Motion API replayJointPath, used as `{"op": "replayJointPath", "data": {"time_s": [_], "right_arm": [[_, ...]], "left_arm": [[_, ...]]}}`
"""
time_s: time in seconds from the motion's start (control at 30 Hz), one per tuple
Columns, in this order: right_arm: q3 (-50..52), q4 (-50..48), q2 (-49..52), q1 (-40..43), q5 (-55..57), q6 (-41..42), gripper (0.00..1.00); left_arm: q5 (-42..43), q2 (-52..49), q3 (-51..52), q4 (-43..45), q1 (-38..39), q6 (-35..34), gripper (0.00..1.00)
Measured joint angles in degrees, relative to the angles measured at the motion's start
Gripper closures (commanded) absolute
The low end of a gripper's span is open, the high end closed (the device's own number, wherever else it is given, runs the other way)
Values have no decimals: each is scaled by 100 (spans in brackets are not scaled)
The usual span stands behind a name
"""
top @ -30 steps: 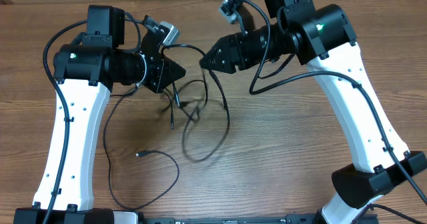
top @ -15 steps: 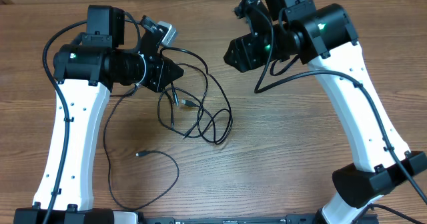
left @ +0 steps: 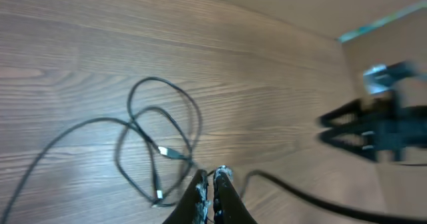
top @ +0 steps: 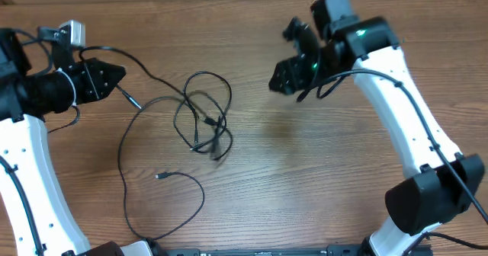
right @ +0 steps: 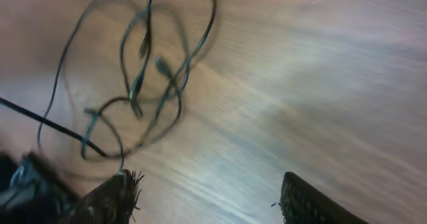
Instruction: Untangle cables
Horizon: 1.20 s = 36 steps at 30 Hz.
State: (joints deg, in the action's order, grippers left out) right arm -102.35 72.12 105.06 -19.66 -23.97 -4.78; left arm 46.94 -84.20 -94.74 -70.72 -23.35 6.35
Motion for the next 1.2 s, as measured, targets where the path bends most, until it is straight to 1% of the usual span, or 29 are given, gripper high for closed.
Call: {"op": "replayJointPath", "data": {"time_s": [0.17, 0.4, 0.5, 0.53, 0.57, 0.73, 0.8, 0.93, 1.07, 1.1, 1.2], "right_arm": [[551, -468, 0, -424, -249, -48, 34], [599, -894, 0, -1062, -369, -170, 31], [640, -1222, 0, -1187, -365, -61, 27], [688, -1375, 0, -1189, -363, 55, 25], [737, -1469, 0, -1187, -350, 140, 18], [931, -1589, 9, -1123, -251, 850, 17], [931, -1600, 28, -1084, -162, 1156, 17], [931, -1733, 214, -981, -96, 1869, 21], [931, -1978, 542, -909, -136, 2557, 23], [938, -2094, 634, -887, -184, 2778, 24], [955, -2594, 817, -782, -623, 3377, 34]], "left_arm": [[175, 2, 0, -2, 216, 55, 96], [201, 2, 0, 70, 796, 133, 96], [223, 2, 0, 79, 940, 138, 96], [232, 2, 0, 79, 944, 146, 96], [236, 2, 0, 74, 946, 151, 96], [264, 2, 0, 35, 946, 153, 96], [396, 2, 0, 28, 946, 153, 96], [726, 63, 2, 96, 946, 153, 96], [870, 339, 4, 275, 946, 153, 96], [885, 442, 7, 343, 946, 153, 96], [887, 831, 15, 525, 944, 151, 96]]}}
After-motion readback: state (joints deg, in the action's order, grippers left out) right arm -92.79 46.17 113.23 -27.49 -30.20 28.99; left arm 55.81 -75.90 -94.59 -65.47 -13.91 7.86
